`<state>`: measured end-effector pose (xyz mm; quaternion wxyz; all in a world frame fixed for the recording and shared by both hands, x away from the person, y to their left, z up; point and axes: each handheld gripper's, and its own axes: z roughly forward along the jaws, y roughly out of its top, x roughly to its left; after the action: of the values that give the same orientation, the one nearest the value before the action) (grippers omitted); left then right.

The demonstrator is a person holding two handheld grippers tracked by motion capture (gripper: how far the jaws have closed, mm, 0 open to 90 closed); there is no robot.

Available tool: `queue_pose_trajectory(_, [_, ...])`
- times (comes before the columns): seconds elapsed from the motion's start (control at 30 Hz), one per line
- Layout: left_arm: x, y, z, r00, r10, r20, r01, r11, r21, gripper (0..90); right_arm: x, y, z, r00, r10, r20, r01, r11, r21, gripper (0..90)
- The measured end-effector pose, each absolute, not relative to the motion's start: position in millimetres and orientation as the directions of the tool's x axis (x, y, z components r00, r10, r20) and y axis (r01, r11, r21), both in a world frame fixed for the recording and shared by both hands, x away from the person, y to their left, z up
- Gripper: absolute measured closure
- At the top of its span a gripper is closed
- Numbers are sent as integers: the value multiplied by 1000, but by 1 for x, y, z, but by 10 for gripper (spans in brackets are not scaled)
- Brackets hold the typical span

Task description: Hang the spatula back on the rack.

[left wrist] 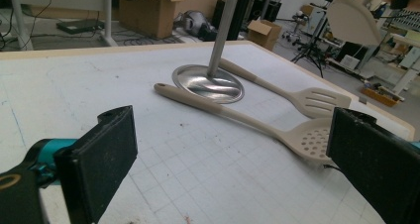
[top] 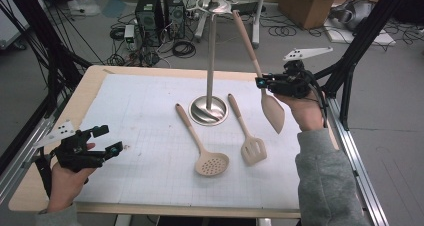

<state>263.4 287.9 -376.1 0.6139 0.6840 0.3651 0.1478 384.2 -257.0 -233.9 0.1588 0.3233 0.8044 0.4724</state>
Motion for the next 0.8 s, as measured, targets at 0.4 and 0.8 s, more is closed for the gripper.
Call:
queue_pose_trajectory(0.4, [257,291,-375,686,686,-242,313,22,949,61,396,-246,-242,-748,660,68,382,345,858,785])
queue_pose_trajectory(0.8, [256,291,-375,686,687,-239,314,16,949,61,404,-236,-249,-749,658,79,396,348,850,784])
